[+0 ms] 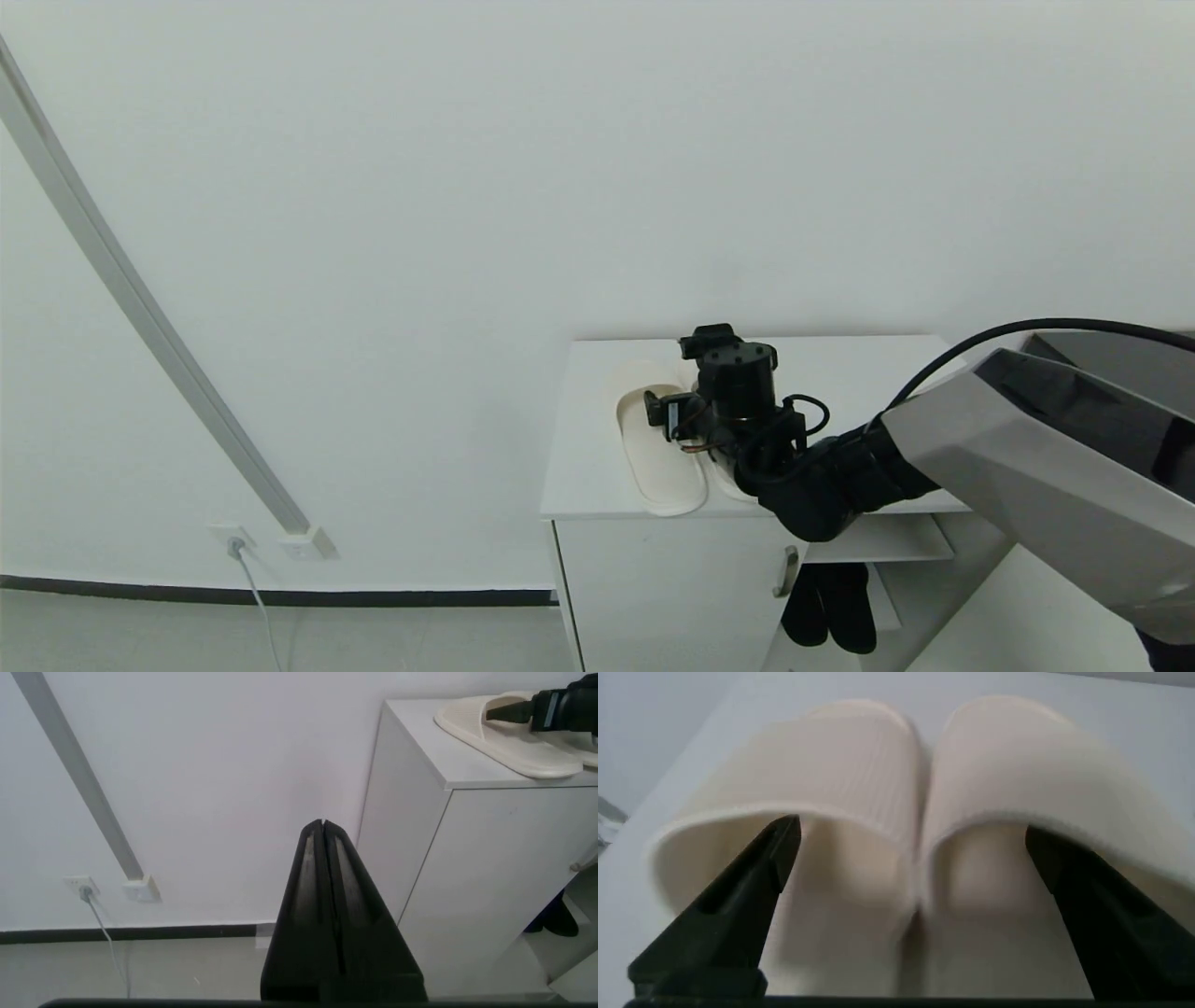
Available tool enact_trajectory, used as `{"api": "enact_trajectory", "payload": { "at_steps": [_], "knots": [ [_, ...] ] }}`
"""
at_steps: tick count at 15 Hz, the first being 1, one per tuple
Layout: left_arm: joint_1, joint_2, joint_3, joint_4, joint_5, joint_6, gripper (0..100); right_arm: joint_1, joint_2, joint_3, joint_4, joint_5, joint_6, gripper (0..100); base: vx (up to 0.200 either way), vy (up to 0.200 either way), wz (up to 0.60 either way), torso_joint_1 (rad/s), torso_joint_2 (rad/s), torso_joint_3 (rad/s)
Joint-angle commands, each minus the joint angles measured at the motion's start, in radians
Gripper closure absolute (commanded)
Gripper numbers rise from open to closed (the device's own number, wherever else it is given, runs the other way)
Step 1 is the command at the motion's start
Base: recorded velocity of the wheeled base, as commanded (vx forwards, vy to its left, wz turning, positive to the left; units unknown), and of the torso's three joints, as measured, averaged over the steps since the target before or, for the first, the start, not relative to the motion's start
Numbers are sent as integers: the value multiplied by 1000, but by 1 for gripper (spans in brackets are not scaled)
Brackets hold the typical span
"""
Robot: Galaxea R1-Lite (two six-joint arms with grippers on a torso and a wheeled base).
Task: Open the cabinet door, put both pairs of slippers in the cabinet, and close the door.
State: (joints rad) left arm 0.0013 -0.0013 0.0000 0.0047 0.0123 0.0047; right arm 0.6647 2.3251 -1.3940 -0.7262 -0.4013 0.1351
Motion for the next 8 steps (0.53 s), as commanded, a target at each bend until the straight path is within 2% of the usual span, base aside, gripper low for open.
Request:
{"api": "enact_trajectory", "payload": {
  "at_steps": [1,7,8],
  "knots": [
    [0,1,0,0,1,0,100,-8,31,-33,7,-1,0,0,0,0,0,0,0,0],
    [0,1,0,0,0,0,100,-7,45,-65,10,1,0,0,0,0,0,0,0,0],
    [0,1,0,0,0,0,100,-5,45,-63,10,1,0,100,0,0,0,0,0,0]
  ]
}}
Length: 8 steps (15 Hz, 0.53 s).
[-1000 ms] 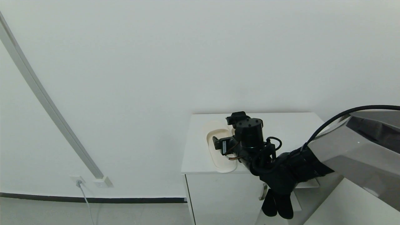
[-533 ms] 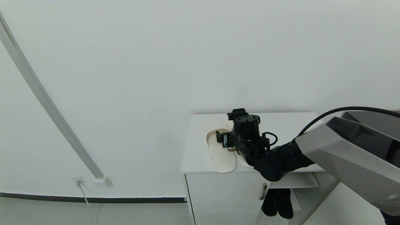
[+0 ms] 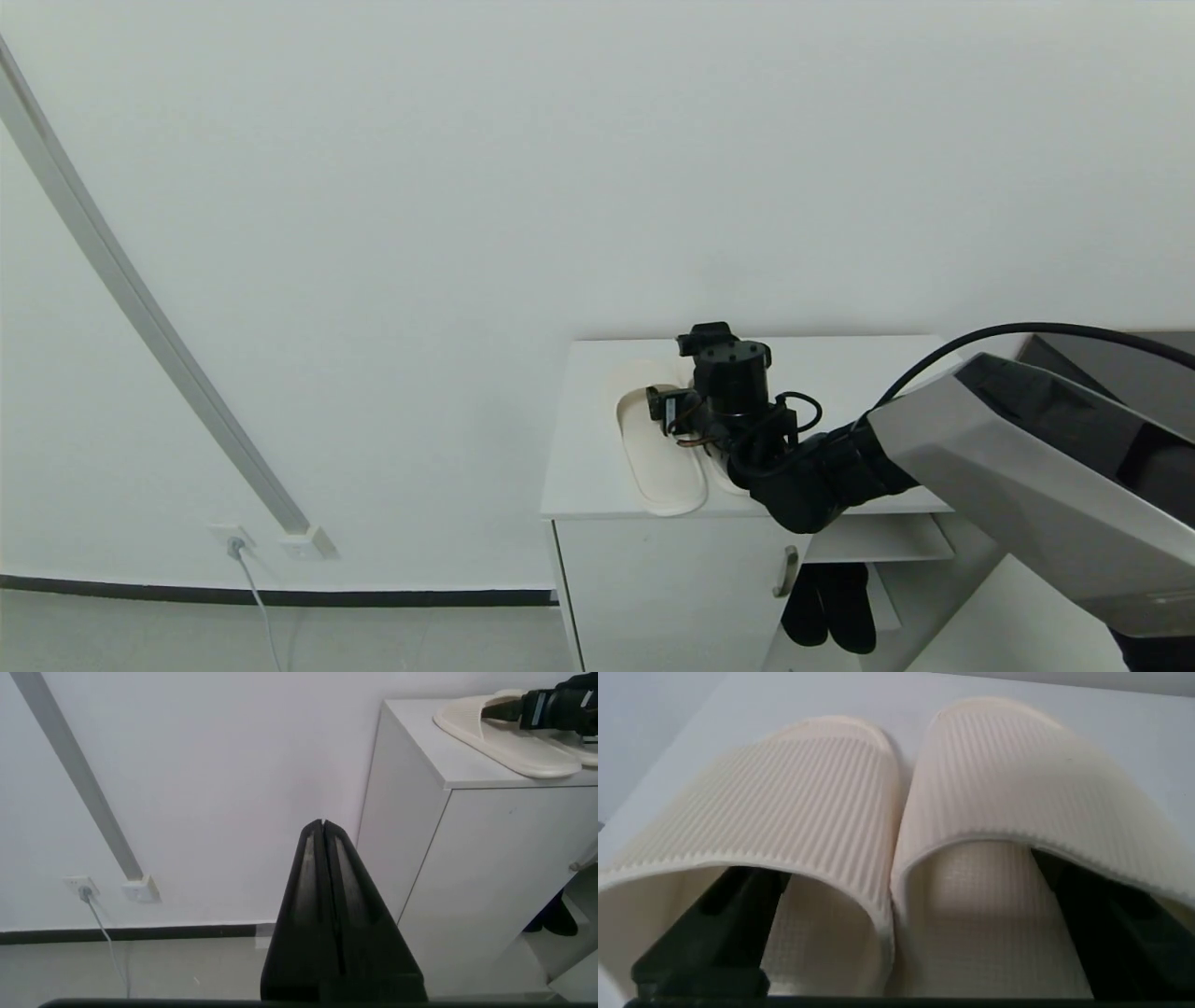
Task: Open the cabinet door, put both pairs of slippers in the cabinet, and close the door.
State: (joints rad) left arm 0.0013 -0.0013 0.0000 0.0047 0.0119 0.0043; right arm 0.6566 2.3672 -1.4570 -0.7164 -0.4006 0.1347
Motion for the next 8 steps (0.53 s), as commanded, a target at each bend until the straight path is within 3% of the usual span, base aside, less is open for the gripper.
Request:
{"api": "enact_trajectory", "payload": {
  "at_steps": [1,8],
  "knots": [
    [0,1,0,0,2,0,100,3,3,1,-2,0,0,100,0,0,0,0,0,0],
    [0,1,0,0,2,0,100,15,-77,86,-25,-1,0,100,0,0,0,0,0,0]
  ]
}}
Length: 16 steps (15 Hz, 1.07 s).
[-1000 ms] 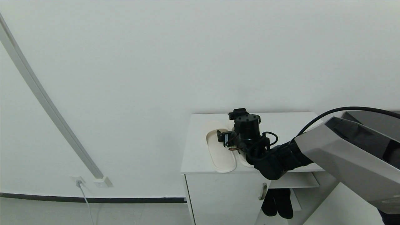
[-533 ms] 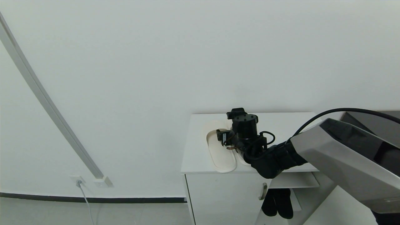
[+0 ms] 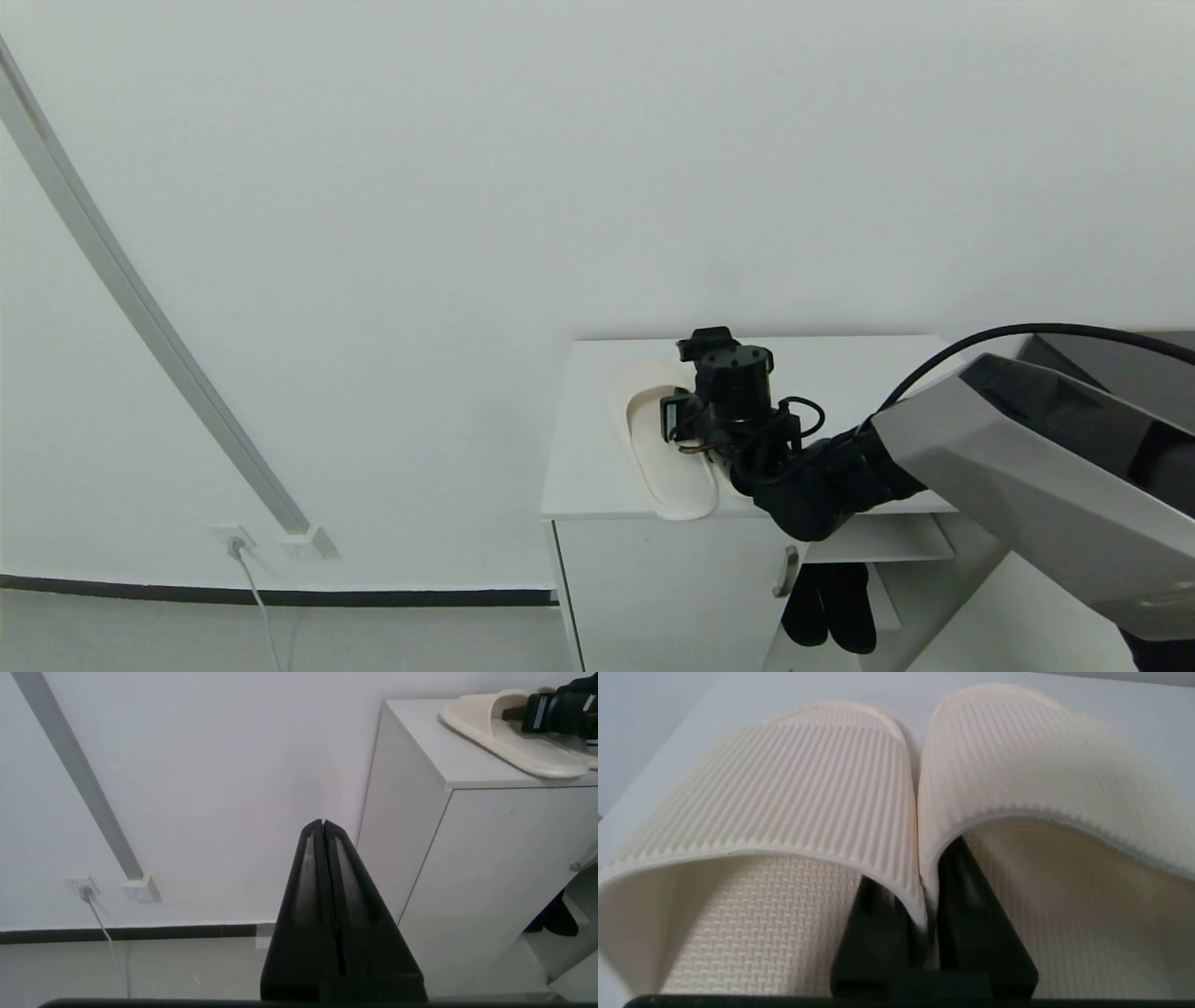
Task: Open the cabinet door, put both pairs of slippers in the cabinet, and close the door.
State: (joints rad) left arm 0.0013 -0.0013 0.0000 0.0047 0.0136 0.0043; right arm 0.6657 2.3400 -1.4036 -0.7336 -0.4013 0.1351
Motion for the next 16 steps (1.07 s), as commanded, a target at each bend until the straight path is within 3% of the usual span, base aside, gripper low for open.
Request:
{"api": "enact_trajectory", "payload": {
  "at_steps": [1,6,9,11,16],
  "knots": [
    [0,1,0,0,0,0,100,11,-88,71,-15,1,0,100,0,0,0,0,0,0],
    [0,1,0,0,-1,5,100,37,-330,403,-128,67,0,100,0,0,0,0,0,0],
    [0,1,0,0,-1,5,100,52,-495,607,-161,162,0,100,0,0,0,0,0,0],
    [0,1,0,0,0,5,100,69,-573,689,-161,193,0,100,0,0,0,0,0,0],
    [0,1,0,0,0,3,100,92,-588,724,-161,206,0,100,0,0,0,0,0,0]
  ]
}}
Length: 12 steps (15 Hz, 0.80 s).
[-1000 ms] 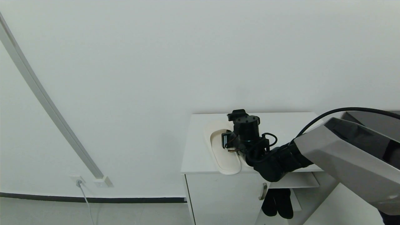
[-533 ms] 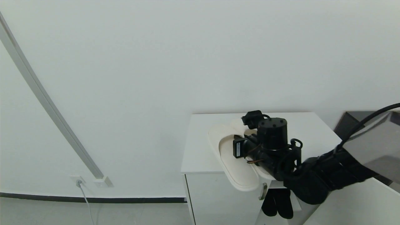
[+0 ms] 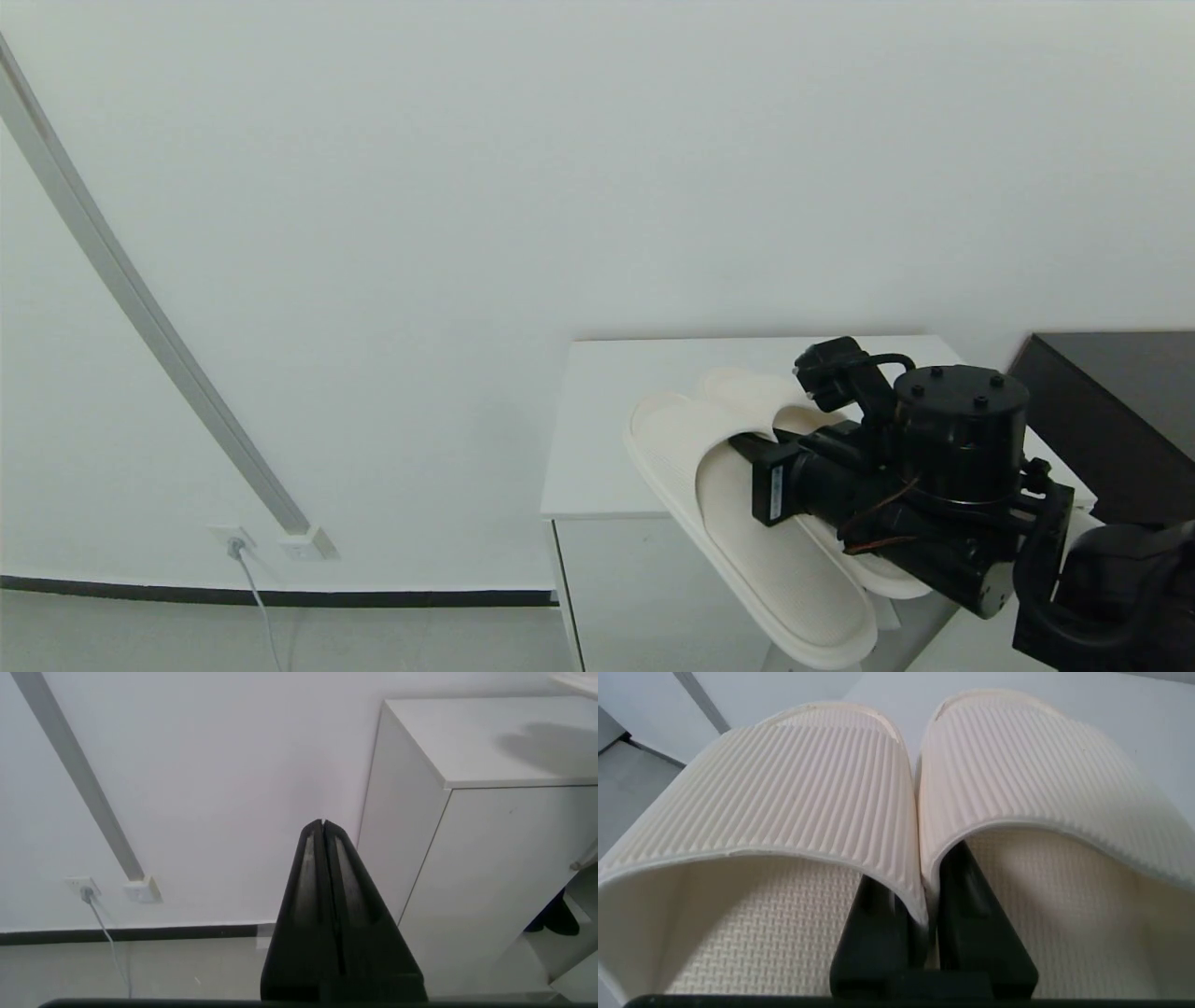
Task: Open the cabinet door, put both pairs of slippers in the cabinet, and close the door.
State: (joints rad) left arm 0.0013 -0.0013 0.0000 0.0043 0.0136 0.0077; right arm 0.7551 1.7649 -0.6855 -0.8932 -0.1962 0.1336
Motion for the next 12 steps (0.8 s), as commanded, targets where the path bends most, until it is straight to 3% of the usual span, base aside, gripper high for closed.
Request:
{"api": "enact_trajectory", "payload": {
  "at_steps": [1,4,12],
  "knots": [
    [0,1,0,0,0,-2,100,3,-10,6,-1,0,0,100,0,0,0,0,0,0],
    [0,1,0,0,0,-2,100,3,-15,4,-1,-3,0,100,0,0,0,0,0,0],
    [0,1,0,0,0,-3,100,3,-25,17,-1,-8,-12,100,-200,0,0,1,4,1]
  ]
}}
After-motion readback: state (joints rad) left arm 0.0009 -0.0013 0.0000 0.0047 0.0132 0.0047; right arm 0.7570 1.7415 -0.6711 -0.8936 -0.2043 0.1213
